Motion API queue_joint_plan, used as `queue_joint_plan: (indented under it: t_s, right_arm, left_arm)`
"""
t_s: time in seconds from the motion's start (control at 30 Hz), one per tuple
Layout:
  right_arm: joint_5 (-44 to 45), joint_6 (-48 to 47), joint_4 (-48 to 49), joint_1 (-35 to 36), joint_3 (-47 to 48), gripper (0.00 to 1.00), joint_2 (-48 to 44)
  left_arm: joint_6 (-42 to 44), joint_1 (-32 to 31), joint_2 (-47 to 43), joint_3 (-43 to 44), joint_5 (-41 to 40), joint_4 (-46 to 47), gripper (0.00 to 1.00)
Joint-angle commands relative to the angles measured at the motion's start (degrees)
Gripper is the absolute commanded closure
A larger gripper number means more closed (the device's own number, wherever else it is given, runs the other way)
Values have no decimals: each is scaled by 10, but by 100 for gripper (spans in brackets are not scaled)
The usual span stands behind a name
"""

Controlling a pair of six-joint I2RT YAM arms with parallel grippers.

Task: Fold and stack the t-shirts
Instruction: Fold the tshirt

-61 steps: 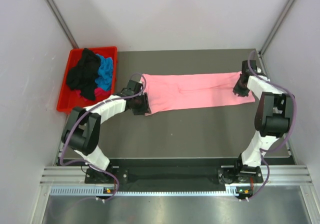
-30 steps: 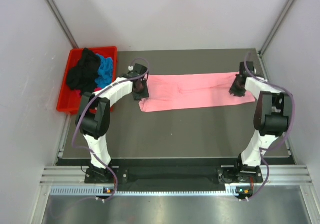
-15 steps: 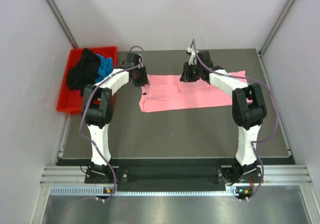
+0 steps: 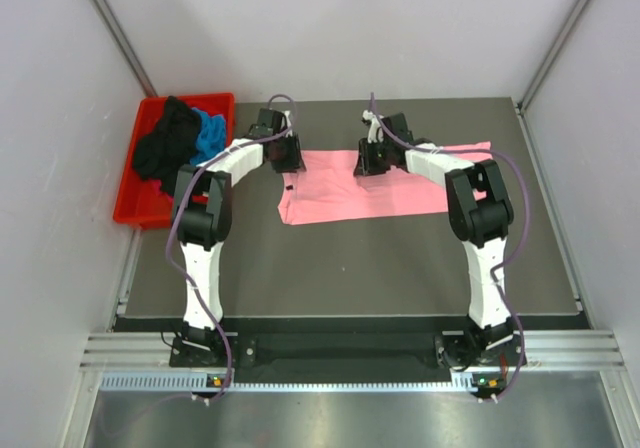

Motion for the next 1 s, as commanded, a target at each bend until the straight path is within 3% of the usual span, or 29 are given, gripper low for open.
queue_joint_plan:
  t_s: [0.0,0.43,0.5,0.53,0.6,0.67,0.97]
  right_arm:
    - [-27,-16,40,12,25,74,5]
    - [-29,-9,58,19,40,76,28]
    - [-28,-9,60,21,40,81,27]
    - [-27,-9,61,22,39,85,24]
    - [-21,-9,65,22,36,95,21]
    - [-13,-8,70,23,25,100,9]
    - [30,-3,109,23,-17,100,-33]
  left_arm:
    - [15,1,7,17,13,44,62]
    - [23,1,21,27,12,49,73]
    - [23,1,21,26,17,54,81]
    - [21,1,21,26,20,56,92]
    - [19,1,19,26,24,57,100]
    - [17,1,14,25,30,63,100]
    - [1,1,-16,7,15,107,100]
